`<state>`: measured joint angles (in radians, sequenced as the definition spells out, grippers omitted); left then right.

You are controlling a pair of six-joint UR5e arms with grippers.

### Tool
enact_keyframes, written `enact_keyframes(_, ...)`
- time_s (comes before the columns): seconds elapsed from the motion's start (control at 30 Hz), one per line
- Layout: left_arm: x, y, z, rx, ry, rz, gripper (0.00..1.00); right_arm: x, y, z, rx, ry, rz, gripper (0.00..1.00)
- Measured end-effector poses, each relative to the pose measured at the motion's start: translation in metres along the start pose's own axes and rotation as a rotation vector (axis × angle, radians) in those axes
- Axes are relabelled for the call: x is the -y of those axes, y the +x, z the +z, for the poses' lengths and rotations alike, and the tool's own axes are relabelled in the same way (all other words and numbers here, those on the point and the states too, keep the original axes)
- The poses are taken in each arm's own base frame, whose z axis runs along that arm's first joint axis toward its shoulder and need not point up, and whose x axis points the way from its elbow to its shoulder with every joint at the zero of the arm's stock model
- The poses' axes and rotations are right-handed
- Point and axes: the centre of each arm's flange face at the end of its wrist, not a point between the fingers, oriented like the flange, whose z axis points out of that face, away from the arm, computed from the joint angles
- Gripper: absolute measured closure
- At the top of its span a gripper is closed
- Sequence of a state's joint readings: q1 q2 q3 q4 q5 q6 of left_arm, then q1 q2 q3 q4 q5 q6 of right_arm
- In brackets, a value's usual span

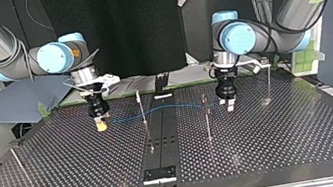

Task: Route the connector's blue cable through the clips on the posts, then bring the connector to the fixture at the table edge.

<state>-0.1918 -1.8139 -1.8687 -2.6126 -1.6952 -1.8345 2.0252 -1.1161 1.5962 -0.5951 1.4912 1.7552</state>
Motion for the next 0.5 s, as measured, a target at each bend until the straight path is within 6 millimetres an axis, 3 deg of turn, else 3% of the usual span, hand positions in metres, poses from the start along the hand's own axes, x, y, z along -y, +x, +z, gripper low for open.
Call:
enact_keyframes(0.17,0.004,0.006,-0.009,-0.036,0.034,-0.032,0.0,0.0,0.0,0.0,0.004,-0.001,-0.001,0.98)
enact_keyframes(0.5,0.014,-0.006,-0.029,-0.049,0.098,-0.057,0.0,0.0,-0.001,-0.001,0.006,-0.001,-0.001,0.98)
